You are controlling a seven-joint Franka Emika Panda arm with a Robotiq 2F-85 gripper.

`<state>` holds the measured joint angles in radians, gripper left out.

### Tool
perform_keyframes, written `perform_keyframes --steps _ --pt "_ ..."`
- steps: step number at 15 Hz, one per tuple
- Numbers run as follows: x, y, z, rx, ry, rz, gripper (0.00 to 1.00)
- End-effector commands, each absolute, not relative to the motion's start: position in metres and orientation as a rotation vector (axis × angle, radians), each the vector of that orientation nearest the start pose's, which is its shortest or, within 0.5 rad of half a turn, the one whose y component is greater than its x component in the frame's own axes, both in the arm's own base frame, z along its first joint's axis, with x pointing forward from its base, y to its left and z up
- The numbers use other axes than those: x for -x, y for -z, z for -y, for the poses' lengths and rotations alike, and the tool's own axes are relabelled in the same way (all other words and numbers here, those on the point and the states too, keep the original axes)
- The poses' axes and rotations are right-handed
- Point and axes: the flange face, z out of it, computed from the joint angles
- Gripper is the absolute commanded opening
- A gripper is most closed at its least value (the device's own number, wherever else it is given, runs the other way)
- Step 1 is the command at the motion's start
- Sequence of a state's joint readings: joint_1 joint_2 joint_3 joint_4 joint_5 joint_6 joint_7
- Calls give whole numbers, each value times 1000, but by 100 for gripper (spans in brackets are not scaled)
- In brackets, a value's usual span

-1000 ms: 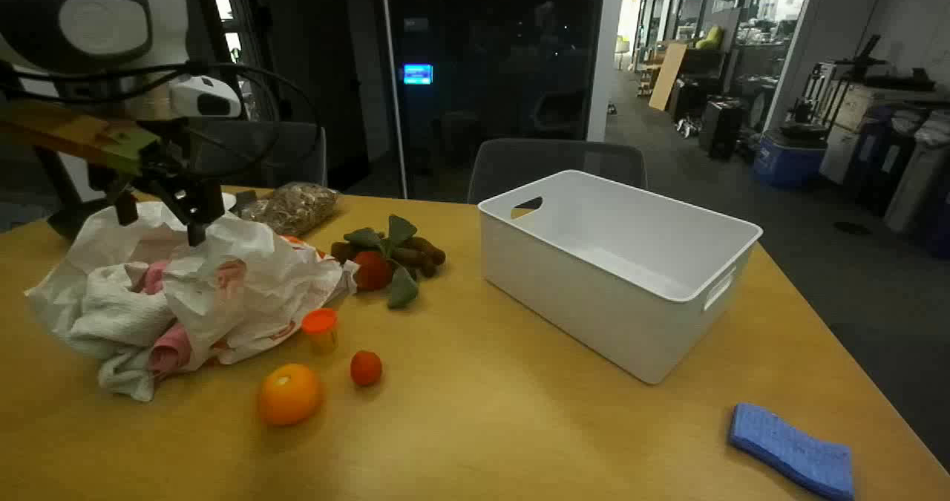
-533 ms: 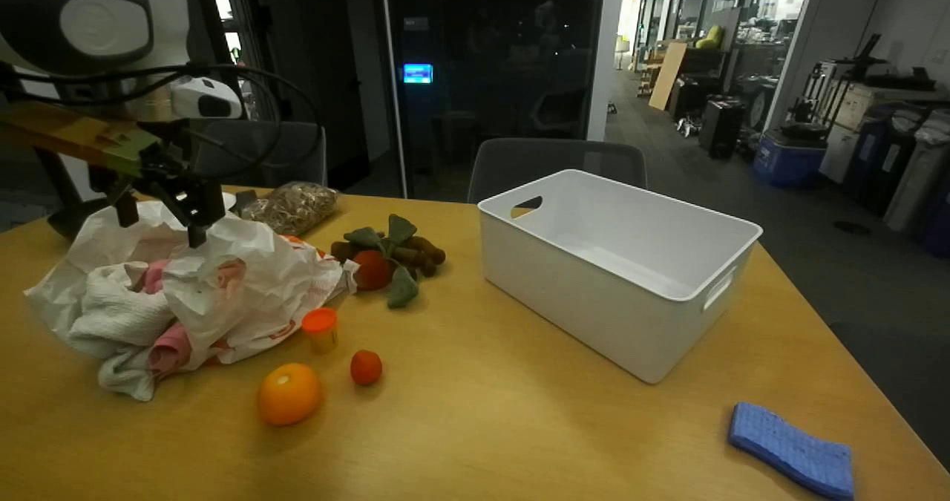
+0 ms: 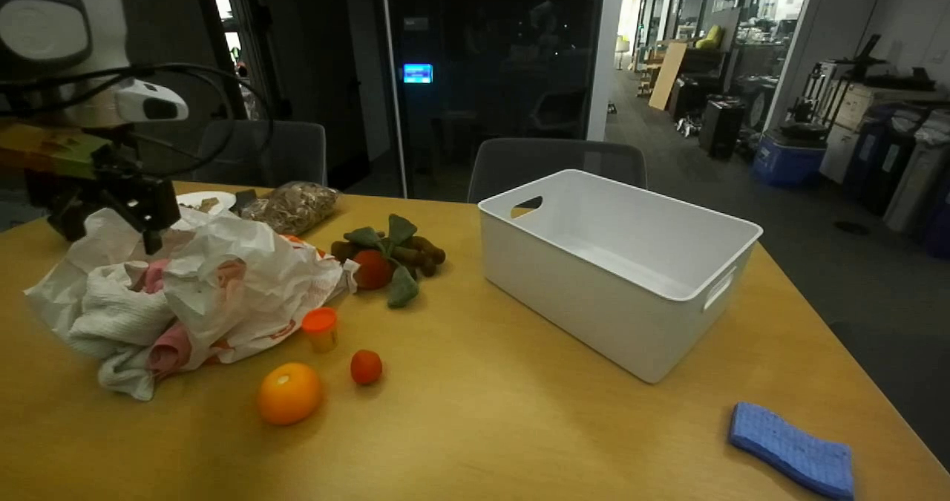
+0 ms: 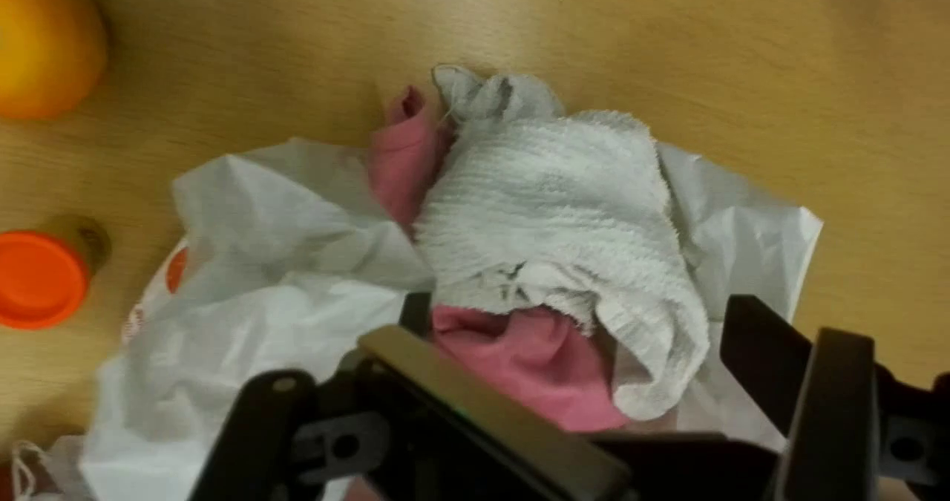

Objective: Take the clothes out of the plastic bag and place them on the table

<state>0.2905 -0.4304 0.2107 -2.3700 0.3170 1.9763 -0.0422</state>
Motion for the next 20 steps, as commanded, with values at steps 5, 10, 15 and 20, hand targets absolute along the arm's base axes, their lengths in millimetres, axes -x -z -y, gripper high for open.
perform_keyframes --steps 5,10,15,20 --pt "-351 -426 -293 2891 132 983 100" --pt "-383 -377 -285 2899 83 1004 100" --pt "-392 -360 -285 2845 8 1028 66" --pt "-391 -368 -286 2821 27 1025 27"
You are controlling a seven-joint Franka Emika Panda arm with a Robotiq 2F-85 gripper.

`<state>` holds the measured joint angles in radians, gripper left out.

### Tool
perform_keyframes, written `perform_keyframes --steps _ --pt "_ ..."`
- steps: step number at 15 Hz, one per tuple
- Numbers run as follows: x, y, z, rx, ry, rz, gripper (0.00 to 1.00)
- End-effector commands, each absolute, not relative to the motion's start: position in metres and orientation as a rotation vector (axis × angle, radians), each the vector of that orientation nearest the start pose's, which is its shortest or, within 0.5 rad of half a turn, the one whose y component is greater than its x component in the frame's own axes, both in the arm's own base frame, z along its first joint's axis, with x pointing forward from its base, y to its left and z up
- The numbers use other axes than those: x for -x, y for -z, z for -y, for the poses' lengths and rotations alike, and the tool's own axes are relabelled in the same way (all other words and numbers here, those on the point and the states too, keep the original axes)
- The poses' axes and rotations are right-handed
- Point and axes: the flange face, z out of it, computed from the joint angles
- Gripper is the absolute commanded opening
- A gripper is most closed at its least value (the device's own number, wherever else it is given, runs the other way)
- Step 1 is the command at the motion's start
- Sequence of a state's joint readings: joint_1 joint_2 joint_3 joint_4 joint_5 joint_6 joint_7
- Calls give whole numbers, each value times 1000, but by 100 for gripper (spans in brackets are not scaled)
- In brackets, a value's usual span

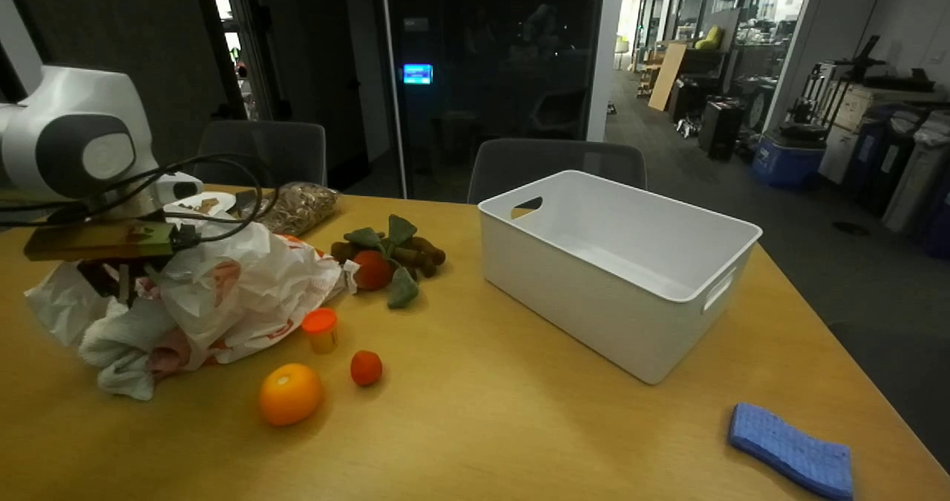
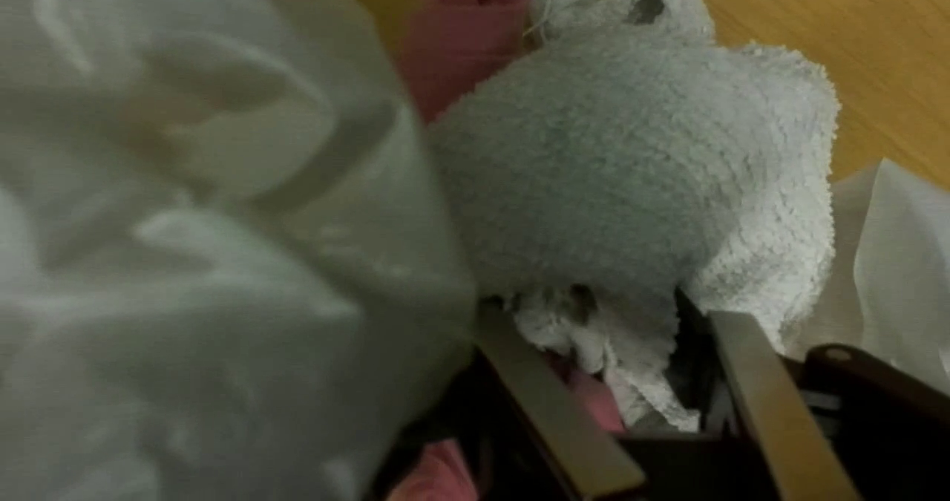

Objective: Take the clothes out of the plastic bag and place them on the table

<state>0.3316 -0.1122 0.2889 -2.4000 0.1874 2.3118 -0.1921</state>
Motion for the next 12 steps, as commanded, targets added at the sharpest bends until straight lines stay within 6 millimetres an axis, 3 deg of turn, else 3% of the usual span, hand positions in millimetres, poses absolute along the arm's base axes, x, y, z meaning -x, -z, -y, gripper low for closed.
perform_keyframes --steps 1,3,4,8,12 --pt "-391 -370 -286 2819 27 1013 21" --pt "-391 -374 -284 2809 30 982 6" --pt "-390 -378 -283 2803 40 970 4" --pt "-383 -408 -274 2759 110 913 5" --pt "-363 -451 -260 2761 215 865 7"
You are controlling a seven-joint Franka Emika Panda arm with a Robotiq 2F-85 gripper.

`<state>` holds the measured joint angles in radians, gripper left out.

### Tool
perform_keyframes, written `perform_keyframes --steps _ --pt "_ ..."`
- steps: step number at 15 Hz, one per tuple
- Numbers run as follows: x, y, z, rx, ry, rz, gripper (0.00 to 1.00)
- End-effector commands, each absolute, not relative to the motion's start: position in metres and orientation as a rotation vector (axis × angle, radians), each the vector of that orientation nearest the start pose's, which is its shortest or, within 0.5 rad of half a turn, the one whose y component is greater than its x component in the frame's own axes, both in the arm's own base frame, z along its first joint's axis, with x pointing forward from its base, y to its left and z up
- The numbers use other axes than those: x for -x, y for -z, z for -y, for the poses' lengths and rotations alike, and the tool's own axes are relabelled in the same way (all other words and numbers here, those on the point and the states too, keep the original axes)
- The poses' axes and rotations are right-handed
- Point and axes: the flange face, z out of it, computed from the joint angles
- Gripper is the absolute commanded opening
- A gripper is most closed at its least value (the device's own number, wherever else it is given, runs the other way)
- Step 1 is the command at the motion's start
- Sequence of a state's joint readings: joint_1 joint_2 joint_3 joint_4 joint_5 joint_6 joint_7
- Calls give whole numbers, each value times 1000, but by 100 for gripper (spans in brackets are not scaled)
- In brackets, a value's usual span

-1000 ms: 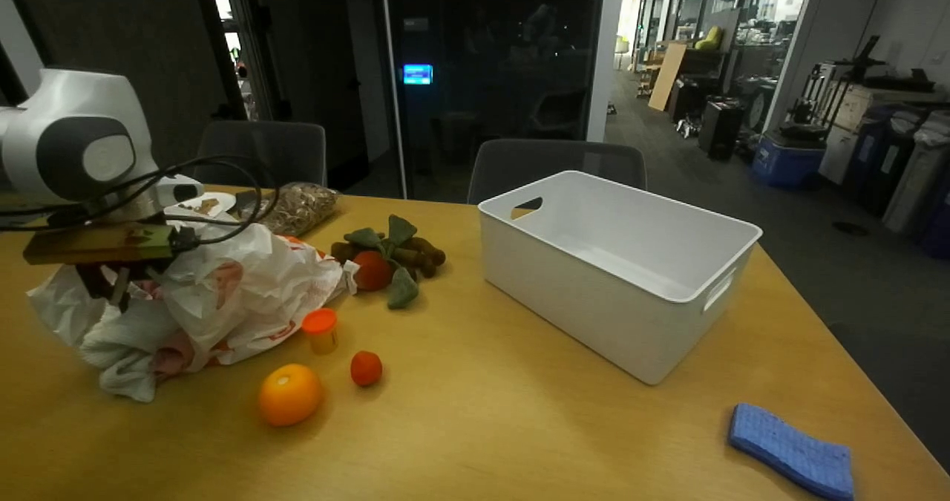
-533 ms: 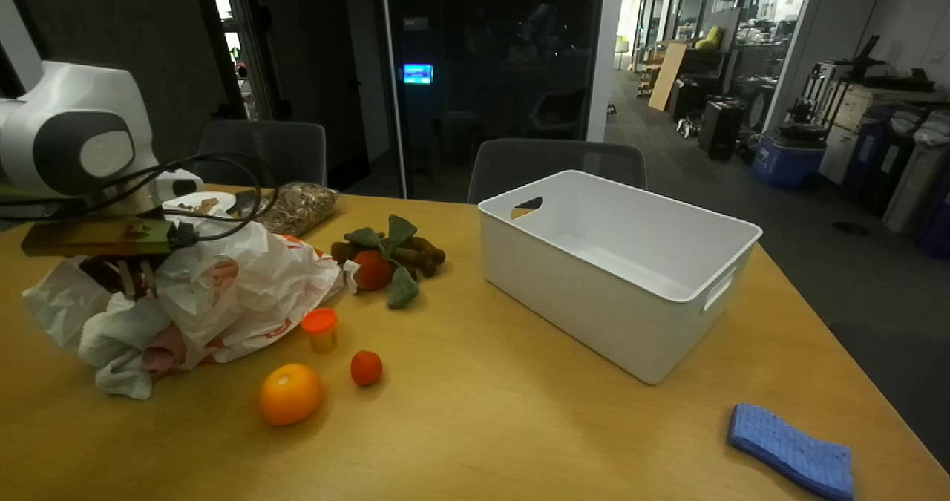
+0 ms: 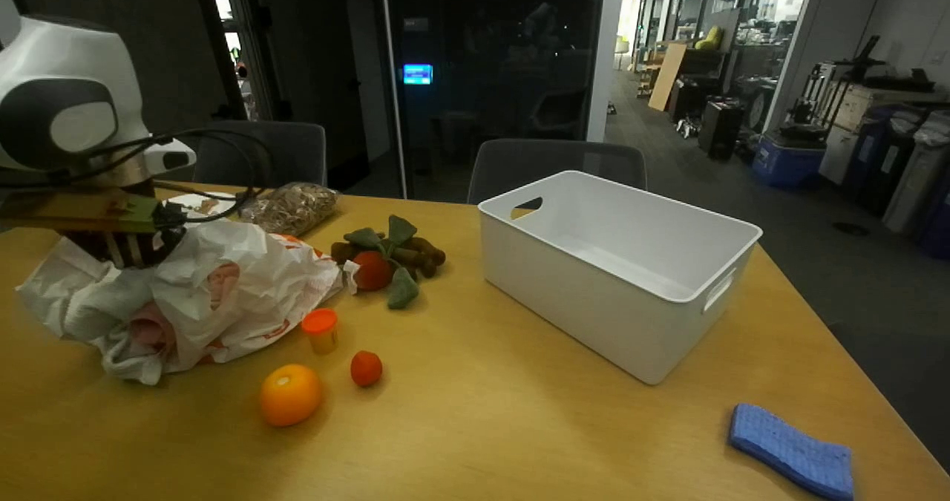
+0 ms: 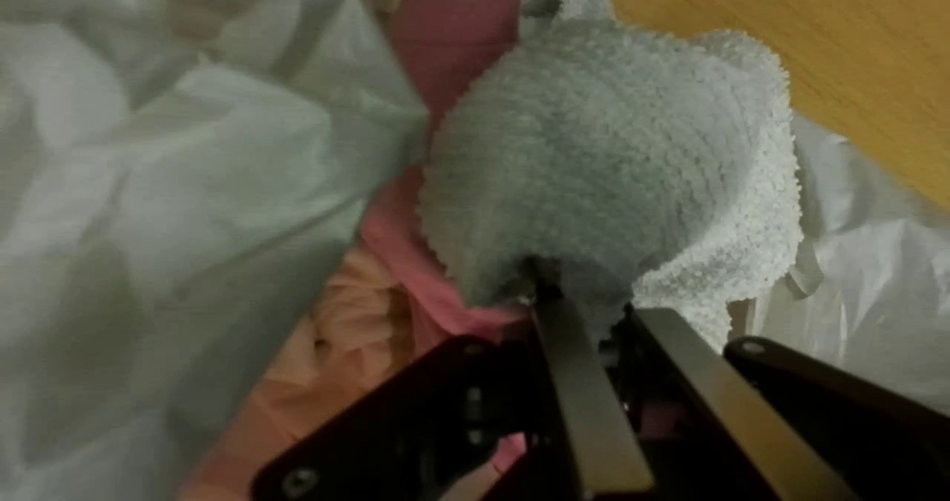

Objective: Take the clothes out of the plastic bag and place them on the table

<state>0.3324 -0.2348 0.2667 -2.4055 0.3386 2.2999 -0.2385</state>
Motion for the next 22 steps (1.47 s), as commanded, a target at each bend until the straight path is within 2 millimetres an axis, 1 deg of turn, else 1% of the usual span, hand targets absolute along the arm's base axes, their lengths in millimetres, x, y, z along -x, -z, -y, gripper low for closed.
perform_keyframes --steps 1,5,7,9,12,13,16,19,20,21,22 --pt "-358 -462 -257 2764 241 857 7" --pt "-326 -505 -237 2767 328 822 7" --pt "-307 -528 -225 2747 451 801 7" --pt "-290 -549 -212 2732 596 747 8" --pt "-263 -568 -187 2738 721 594 7" --pt "-255 -572 -180 2732 760 546 7" --pt "-231 -577 -148 2713 840 377 7" --pt "-220 -569 -110 2712 895 184 7" --pt "-224 -592 -99 2714 908 115 7" --pt "-221 -592 -85 2711 929 49 7" --pt "-217 -596 -69 2706 949 -20 7"
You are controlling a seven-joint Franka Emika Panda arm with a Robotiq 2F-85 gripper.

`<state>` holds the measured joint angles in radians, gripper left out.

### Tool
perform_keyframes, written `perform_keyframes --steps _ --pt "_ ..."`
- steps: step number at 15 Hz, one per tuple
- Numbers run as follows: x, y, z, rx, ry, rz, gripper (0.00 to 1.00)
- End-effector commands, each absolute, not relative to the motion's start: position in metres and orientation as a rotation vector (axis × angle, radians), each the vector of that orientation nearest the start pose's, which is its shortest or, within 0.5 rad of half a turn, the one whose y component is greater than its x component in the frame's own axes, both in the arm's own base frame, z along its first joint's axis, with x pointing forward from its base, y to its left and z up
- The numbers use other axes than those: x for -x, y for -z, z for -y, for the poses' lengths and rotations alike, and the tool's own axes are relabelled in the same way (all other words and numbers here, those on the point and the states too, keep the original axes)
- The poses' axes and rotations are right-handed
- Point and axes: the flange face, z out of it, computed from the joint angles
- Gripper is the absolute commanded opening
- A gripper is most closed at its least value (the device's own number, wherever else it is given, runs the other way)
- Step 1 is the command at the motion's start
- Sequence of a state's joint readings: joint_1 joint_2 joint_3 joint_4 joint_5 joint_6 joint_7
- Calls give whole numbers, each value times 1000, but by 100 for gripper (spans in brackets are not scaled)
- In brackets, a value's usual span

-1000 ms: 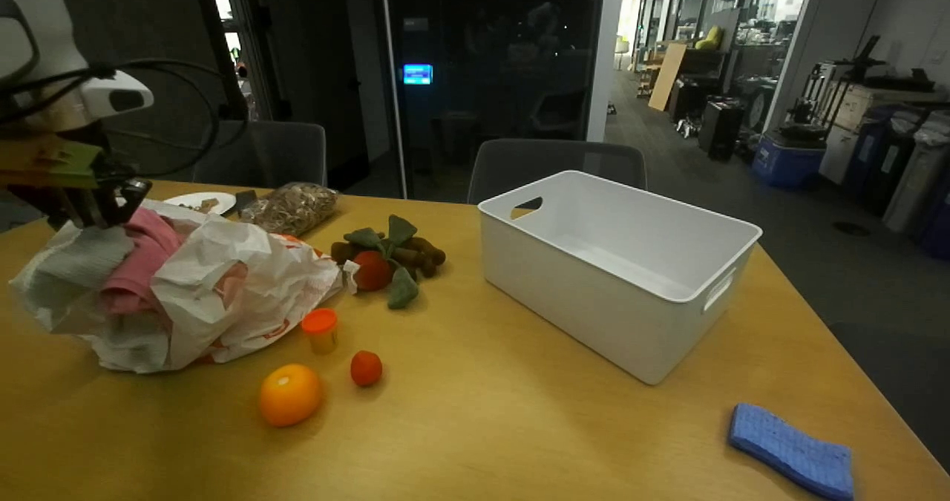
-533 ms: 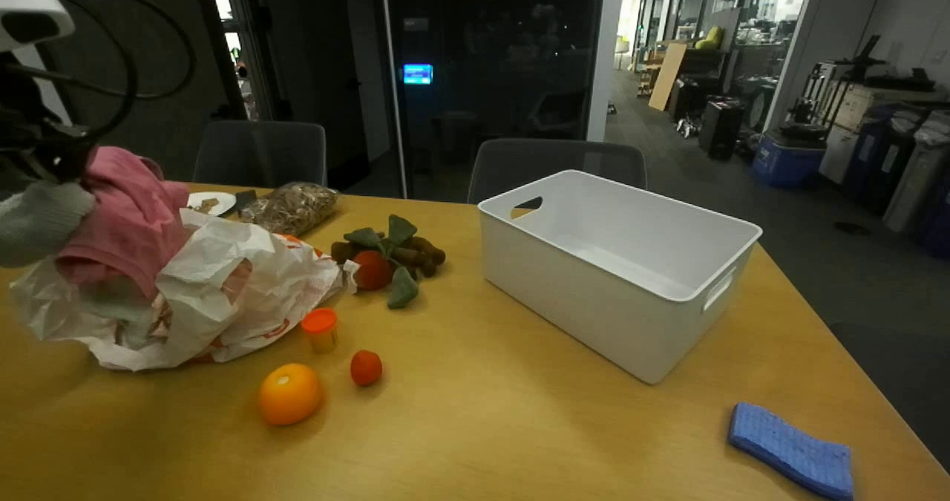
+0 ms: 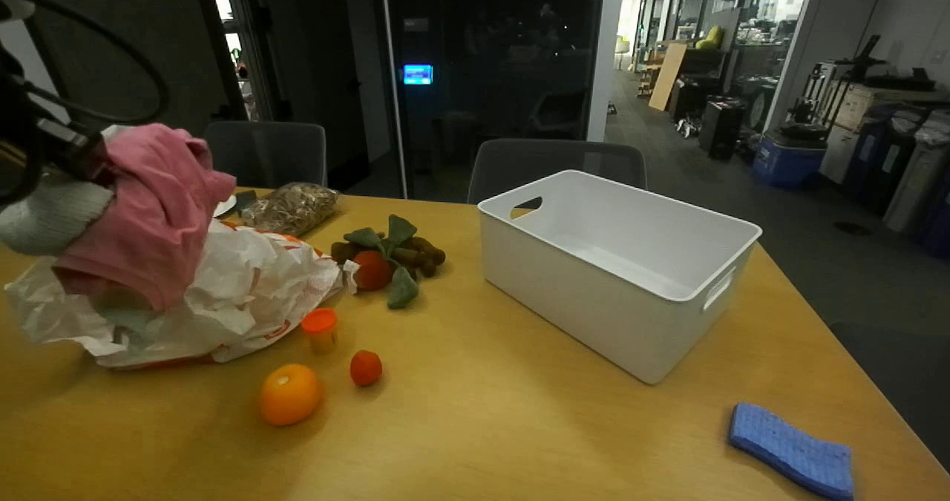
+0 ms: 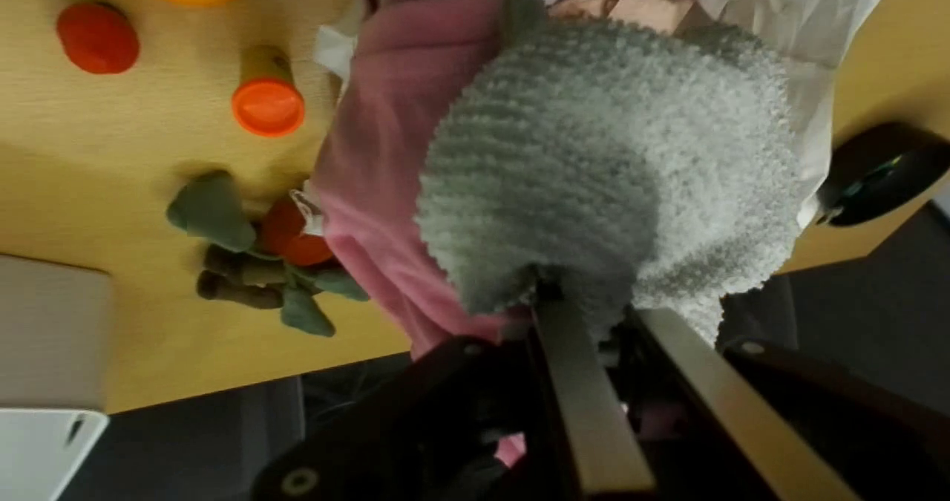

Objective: Take the clothes out of the plastic bag and place them on the table

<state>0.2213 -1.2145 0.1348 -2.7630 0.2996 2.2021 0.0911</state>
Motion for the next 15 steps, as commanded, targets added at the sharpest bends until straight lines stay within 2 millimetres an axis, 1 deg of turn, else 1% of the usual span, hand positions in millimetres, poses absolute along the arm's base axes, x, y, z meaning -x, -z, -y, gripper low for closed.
perform_keyframes --steps 1,3,5,8,9,11,13,15 --pt "-214 -601 -54 2698 968 -89 7" --pt "-209 -607 -23 2675 1002 -227 7" --pt "-211 -607 9 2663 1023 -379 7" --pt "-230 -596 53 2660 1029 -607 7" --pt "-243 -586 64 2684 1015 -669 7" --pt "-268 -562 76 2746 978 -730 7" --pt "-297 -531 81 2809 921 -763 7" --pt "-324 -493 79 2868 820 -775 7"
